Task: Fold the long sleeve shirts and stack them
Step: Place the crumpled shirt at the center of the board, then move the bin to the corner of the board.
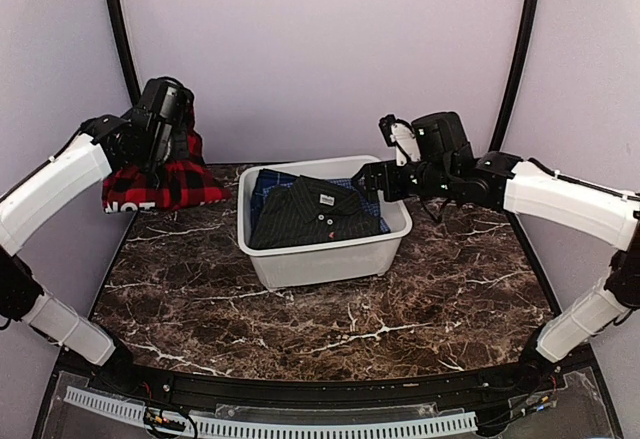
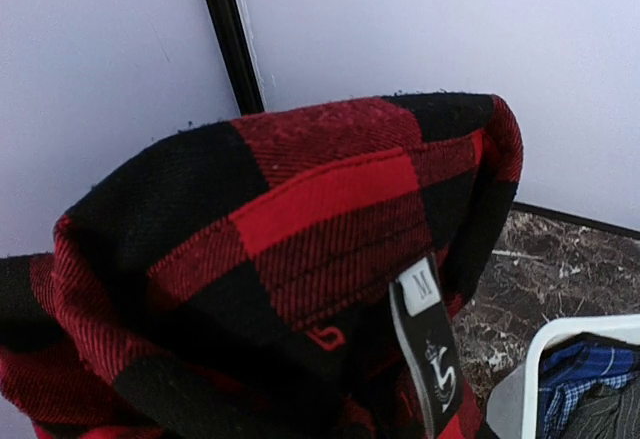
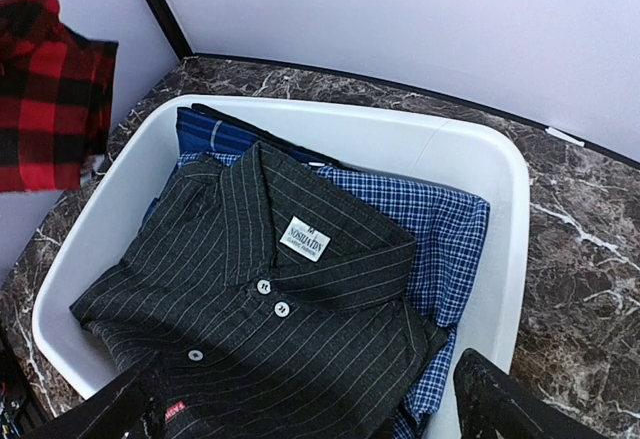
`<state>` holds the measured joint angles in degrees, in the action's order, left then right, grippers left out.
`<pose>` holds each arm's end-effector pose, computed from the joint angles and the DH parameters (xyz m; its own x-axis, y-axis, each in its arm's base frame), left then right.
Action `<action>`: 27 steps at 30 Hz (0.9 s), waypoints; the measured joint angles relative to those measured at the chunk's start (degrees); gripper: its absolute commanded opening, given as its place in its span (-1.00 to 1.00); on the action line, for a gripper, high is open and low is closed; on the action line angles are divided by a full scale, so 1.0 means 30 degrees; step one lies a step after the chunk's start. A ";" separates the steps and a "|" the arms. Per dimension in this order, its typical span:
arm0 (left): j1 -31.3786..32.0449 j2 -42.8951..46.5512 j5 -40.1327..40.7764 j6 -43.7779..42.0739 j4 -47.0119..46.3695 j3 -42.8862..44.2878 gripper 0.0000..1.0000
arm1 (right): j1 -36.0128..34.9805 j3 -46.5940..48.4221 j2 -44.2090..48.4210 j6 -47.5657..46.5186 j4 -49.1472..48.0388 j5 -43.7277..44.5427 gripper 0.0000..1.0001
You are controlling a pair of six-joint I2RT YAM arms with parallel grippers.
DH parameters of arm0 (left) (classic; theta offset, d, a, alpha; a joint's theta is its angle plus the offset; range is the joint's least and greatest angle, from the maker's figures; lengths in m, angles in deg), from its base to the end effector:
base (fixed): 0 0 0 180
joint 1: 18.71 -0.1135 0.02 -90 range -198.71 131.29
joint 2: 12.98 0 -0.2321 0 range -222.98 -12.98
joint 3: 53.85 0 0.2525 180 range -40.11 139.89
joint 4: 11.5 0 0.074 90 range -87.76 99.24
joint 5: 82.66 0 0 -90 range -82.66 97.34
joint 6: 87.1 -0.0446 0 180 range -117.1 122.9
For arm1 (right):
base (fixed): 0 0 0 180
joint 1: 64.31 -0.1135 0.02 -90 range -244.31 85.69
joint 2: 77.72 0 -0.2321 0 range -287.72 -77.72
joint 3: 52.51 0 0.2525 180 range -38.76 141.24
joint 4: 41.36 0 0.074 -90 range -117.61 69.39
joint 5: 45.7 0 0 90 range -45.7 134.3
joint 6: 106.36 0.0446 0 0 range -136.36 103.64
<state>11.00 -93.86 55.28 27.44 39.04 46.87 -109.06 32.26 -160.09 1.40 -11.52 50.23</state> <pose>0.2857 -0.1249 0.3753 -0.3110 -0.1429 -0.9396 -0.3865 0.9222 -0.0123 0.2493 0.2407 0.2996 -0.5054 -0.0738 -0.8597 -0.5050 0.8332 0.2254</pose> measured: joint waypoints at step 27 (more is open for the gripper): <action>0.0583 0.2739 -0.7817 0.4248 -0.2273 -0.8510 0.98 | 0.0648 0.6069 -0.7912 0.0707 0.2106 -0.0117 0.93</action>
<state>12.75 -85.64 31.83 40.18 32.22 21.34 -107.11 50.47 -183.82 3.52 -5.20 49.88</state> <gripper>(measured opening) 0.988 0.963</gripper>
